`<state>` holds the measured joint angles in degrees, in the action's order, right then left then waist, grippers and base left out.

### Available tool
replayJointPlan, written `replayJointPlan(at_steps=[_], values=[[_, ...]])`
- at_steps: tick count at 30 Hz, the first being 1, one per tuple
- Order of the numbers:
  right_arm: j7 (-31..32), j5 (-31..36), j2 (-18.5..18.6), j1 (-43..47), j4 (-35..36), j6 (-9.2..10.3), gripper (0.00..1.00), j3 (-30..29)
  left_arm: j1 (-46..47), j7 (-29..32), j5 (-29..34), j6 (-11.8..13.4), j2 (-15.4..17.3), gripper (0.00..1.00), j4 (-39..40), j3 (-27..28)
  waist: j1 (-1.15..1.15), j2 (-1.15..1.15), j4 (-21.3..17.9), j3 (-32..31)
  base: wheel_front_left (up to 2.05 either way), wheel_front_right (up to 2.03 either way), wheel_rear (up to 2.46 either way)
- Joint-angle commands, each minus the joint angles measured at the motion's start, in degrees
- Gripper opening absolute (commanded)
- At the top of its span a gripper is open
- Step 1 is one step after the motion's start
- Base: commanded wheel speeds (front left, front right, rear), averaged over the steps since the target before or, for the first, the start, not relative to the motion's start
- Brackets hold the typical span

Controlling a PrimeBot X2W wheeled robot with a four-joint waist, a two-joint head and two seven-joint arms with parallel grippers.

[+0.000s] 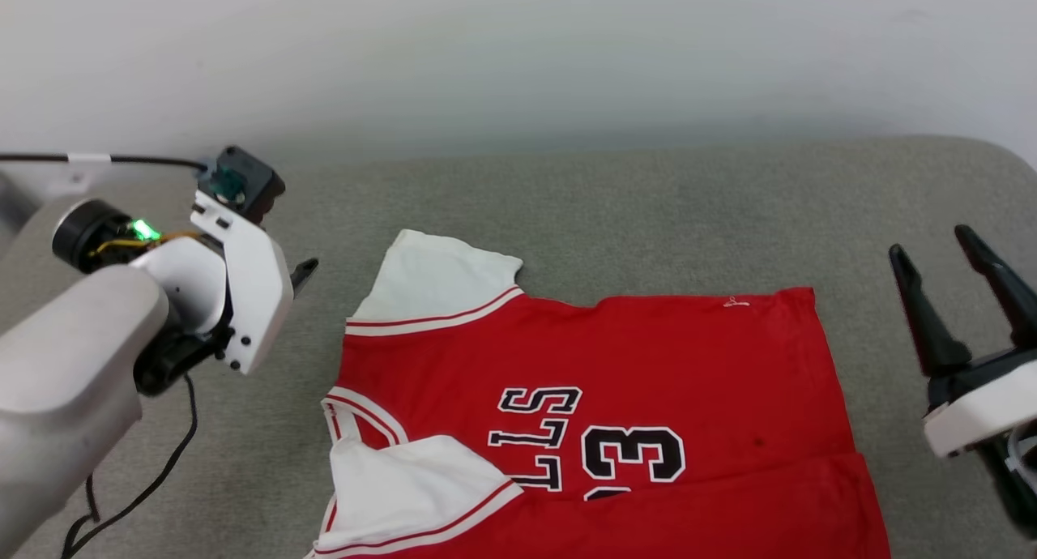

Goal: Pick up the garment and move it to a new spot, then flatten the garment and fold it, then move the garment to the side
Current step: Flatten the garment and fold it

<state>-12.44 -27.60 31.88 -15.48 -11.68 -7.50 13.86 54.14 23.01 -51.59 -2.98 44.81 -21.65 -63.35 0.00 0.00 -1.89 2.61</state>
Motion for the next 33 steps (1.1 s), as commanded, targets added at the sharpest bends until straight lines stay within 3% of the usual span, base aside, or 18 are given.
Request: replayJointPlan(at_steps=[1,7,14,25,33], values=[[-0.6,2.1,-2.2,2.0,1.6,0.02,1.0,-1.8,1.4,0.2,0.1,0.1,-0.6,1.0,-0.6,0.2,0.0,0.0,-1.1,1.4,0.0,0.0,0.0],[-1.2,9.3,-12.6,8.0,12.3,0.03,1.0,-9.9,8.3,3.4,-1.2,-1.1,-3.0,1.0,-5.0,2.2,0.0,0.0,-3.8,6.6,0.0,0.0,0.0],[-0.5,13.1,-18.7,11.1,18.7,0.03,1.0,-12.0,16.3,13.8,-4.0,-2.2,-4.8,1.0,-8.9,2.6,0.0,0.0,-6.8,13.9,0.0,0.0,0.0],[-1.7,14.6,-19.9,7.3,19.7,0.03,1.0,-9.3,28.2,35.9,-6.0,-3.0,-3.9,1.0,-9.8,0.1,0.0,0.0,-11.4,24.6,0.0,0.0,0.0],[-2.5,15.2,-19.3,4.8,18.3,0.03,1.0,-7.7,27.0,39.0,-5.1,-3.0,-2.2,1.0,-10.1,-1.8,0.0,0.0,-13.0,28.7,0.0,0.0,0.0]])
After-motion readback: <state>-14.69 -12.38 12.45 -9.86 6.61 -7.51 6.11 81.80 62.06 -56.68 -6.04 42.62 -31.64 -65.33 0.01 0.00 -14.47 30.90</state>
